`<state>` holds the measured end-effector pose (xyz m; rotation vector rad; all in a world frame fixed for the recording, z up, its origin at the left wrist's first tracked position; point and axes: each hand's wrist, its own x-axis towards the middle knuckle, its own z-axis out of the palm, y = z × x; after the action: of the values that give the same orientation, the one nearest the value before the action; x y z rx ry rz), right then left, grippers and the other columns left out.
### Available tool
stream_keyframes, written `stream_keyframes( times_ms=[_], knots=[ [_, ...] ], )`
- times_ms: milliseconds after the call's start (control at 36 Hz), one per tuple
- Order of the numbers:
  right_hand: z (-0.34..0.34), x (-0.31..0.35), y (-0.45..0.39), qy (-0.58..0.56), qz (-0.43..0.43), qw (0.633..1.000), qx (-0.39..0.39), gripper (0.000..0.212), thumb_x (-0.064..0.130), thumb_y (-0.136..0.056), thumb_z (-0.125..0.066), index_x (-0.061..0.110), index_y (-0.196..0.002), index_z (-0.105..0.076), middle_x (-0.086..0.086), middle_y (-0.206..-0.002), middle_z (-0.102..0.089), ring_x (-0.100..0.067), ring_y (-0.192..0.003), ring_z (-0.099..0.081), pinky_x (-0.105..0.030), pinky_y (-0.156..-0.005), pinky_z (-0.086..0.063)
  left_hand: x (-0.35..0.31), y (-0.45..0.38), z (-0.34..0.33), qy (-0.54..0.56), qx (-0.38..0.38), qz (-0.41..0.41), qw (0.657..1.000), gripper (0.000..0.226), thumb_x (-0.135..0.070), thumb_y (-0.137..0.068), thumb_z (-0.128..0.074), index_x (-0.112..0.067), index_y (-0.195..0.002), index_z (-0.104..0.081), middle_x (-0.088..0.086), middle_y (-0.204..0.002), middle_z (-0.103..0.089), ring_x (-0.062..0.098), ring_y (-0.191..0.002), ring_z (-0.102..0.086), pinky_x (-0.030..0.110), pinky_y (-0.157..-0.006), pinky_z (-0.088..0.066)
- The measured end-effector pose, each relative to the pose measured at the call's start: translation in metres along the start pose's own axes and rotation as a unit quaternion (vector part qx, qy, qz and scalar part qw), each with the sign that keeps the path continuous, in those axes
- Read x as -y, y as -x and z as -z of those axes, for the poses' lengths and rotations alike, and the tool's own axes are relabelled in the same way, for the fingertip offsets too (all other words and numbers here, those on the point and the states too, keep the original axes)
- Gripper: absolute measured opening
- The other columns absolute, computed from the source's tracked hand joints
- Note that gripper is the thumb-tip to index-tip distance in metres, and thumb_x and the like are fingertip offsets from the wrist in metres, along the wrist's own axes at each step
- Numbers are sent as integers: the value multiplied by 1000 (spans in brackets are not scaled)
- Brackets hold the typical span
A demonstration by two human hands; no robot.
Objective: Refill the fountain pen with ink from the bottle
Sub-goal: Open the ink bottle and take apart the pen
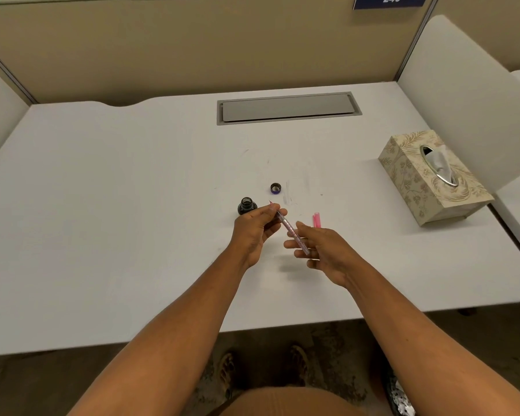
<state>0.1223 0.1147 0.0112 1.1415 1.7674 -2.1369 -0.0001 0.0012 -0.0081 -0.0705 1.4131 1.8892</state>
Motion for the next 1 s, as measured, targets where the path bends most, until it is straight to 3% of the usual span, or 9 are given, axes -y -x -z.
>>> stream_keyframes(
  times_ms=[83, 250, 389, 639, 861, 1000],
  knots=[
    [-1, -1, -1, 22, 8, 1000, -2, 32, 43, -97, -57, 17, -103, -75, 0, -97, -78, -14, -81, -64, -32, -74, -42, 1, 0, -1, -3, 1, -2, 1000, 15, -13, -97, -62, -10, -89, -74, 3, -85, -78, 16, -89, -69, 29, -86, -55],
    [-1, -3, 1, 20, 27, 999, -25, 19, 36, -87, -74, 19, -95, -70, -2, -93, -71, -18, -81, -64, -32, -69, -42, 2, 0, -1, 1, -6, 0, 1000, 12, -13, -97, -62, -9, -93, -73, 3, -84, -78, 15, -86, -70, 28, -83, -57],
    [1, -4, 2, 18, 19, 999, -26, 36, 49, -92, -63, 18, -105, -74, 0, -95, -75, -16, -81, -64, -33, -73, -44, 5, 1, -1, -2, -5, 2, 1000, 13, -13, -97, -63, -9, -92, -74, 2, -83, -78, 14, -86, -69, 27, -82, -56],
    [1, -8, 5, 26, 36, 998, -35, 29, 40, -94, -64, 15, -97, -77, 1, -81, -72, -14, -74, -59, -30, -67, -44, 7, 4, -1, -4, -12, 1, 1000, 15, -13, -96, -64, -11, -86, -74, 3, -85, -78, 16, -89, -68, 29, -85, -55],
    [9, -13, 6, 37, 37, 998, -35, 27, 37, -90, -70, 13, -97, -77, -2, -88, -64, -18, -80, -52, -31, -68, -44, 6, 3, 2, 18, -28, 2, 999, 13, -13, -95, -66, -11, -85, -74, 5, -86, -77, 16, -86, -69, 27, -81, -56],
    [20, -18, 7, 83, 40, 996, -7, 24, 37, -92, -68, 15, -100, -77, -4, -104, -67, -18, -84, -47, -30, -69, -40, 4, 1, 6, 41, -40, 5, 998, 8, -14, -94, -67, -10, -91, -73, 6, -88, -77, 14, -85, -69, 26, -78, -56]
  ],
)
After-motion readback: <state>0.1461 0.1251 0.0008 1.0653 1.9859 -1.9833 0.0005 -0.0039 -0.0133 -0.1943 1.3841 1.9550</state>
